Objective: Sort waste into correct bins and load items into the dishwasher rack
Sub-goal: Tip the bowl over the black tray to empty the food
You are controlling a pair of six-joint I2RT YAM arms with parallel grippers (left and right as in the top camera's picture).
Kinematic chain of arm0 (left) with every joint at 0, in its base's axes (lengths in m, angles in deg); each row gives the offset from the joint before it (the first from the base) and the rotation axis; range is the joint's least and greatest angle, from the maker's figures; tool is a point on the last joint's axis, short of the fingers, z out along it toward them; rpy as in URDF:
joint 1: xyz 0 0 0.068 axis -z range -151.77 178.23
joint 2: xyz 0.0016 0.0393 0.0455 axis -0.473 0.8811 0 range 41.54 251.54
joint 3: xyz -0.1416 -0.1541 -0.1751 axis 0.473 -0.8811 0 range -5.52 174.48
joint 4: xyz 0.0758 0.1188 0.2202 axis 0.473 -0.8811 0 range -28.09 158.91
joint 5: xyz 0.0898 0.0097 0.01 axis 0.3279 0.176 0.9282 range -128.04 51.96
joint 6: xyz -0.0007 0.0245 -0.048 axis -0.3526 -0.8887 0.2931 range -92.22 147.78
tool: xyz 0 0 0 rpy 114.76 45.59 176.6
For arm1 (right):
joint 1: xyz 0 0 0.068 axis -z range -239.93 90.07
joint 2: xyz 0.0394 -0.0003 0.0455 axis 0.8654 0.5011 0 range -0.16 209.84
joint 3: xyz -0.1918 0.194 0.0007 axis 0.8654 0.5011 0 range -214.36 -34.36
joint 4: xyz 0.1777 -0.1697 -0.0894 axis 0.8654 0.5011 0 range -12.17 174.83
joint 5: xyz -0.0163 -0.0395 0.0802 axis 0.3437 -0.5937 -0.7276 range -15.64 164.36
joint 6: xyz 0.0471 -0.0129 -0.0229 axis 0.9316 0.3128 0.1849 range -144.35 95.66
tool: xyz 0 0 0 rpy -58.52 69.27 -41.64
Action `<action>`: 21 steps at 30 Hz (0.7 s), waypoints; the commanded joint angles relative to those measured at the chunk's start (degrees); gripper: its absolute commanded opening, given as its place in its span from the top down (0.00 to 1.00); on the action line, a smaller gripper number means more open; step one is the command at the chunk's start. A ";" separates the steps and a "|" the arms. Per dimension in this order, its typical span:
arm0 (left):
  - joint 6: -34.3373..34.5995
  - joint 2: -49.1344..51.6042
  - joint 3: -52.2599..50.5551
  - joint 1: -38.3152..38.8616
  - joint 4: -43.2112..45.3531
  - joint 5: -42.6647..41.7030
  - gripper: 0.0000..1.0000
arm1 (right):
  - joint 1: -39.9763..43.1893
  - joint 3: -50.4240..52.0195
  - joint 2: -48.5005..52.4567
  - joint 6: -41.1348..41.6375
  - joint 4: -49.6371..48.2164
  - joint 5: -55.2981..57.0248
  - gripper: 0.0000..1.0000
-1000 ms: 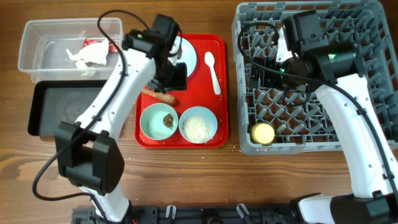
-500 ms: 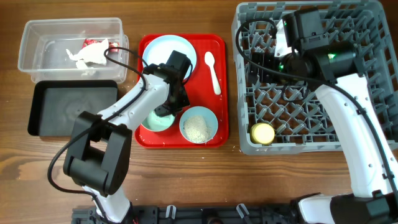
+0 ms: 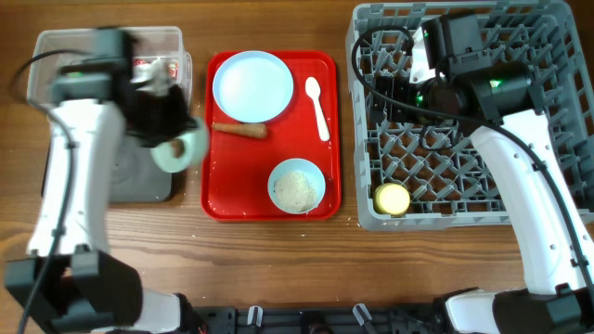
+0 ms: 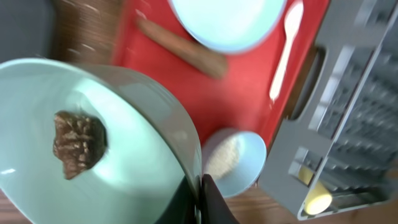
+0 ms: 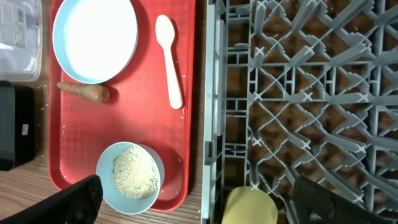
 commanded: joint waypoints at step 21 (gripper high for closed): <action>-9.03 21.16 -8.15 -36.02 7.89 -65.16 0.96 | -0.09 -0.22 0.46 -2.29 -0.92 -0.44 0.01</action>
